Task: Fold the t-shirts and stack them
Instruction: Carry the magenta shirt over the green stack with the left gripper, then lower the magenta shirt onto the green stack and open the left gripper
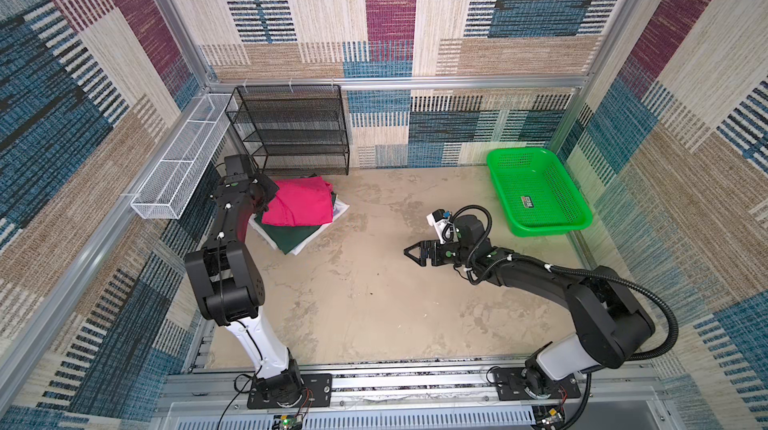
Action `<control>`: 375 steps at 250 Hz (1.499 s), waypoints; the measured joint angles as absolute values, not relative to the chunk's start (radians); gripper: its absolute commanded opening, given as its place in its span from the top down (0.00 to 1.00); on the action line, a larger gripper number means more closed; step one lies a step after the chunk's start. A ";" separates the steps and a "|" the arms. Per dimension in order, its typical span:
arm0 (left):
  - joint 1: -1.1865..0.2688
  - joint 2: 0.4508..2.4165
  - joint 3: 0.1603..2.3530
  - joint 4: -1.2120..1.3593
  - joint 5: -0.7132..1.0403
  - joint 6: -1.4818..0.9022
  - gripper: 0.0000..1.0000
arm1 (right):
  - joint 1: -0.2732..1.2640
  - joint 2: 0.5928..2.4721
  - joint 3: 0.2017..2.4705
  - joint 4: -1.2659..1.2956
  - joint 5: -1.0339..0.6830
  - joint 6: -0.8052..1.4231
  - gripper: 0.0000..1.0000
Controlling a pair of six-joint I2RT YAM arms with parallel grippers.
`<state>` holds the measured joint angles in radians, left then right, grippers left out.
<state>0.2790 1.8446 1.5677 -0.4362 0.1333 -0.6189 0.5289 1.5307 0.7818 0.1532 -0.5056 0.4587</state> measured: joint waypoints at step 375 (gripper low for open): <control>-0.061 1.619 1.267 -0.585 -0.239 -0.181 0.52 | 0.535 1.582 0.739 0.231 -0.558 0.471 0.01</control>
<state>-0.0612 1.6188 1.2671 -0.5854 -0.2386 -0.1806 0.5350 1.5822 0.7391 0.2310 -0.5583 0.4706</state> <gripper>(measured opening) 0.478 0.986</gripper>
